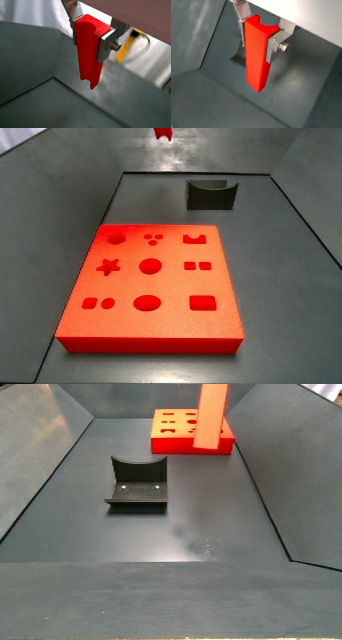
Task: Pick up the arch object. Move up. Place the arch object on the fixture. Regrasp the arch object. Rotate the arch object. Move to above the board. Insert the arch object.
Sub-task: Rotate the arch object.
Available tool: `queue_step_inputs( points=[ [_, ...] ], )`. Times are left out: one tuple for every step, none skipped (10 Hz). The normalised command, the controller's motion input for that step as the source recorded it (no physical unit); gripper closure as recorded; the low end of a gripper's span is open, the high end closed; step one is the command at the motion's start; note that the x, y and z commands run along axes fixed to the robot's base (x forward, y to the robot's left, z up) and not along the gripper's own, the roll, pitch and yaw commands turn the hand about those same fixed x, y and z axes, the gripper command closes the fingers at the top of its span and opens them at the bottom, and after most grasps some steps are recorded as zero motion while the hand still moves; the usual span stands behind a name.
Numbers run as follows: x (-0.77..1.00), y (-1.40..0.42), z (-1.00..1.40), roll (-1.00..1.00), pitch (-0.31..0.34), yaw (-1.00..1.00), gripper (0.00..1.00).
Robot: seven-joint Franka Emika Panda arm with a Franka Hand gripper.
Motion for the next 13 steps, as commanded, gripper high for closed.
queue_step_inputs(
  points=[
    [-0.01,0.03,0.02,-0.93,0.212,-1.0,1.0],
    [-0.03,0.02,0.03,-0.93,0.264,-1.0,1.0],
    [-0.04,0.02,0.04,-0.93,0.315,-1.0,1.0],
    [-0.04,0.01,0.05,-0.94,0.368,-1.0,1.0],
    [-0.04,0.01,0.05,-0.96,0.438,-1.0,1.0],
    [-0.02,0.02,0.06,-1.0,0.517,-1.0,1.0],
    [-0.01,0.02,0.06,-1.0,0.562,-0.98,1.0],
    [0.03,0.01,0.06,-0.68,0.481,-0.62,1.0],
    [0.05,0.01,0.03,-0.46,0.374,-0.39,1.0],
    [0.06,0.01,0.0,-0.3,0.264,-0.23,1.0],
    [0.05,0.01,0.01,-0.21,0.18,-0.13,1.0],
    [-0.13,0.04,0.0,-0.02,0.016,-1.0,1.0],
    [-0.14,0.04,-0.01,-0.02,0.012,-1.0,1.0]
  ],
)
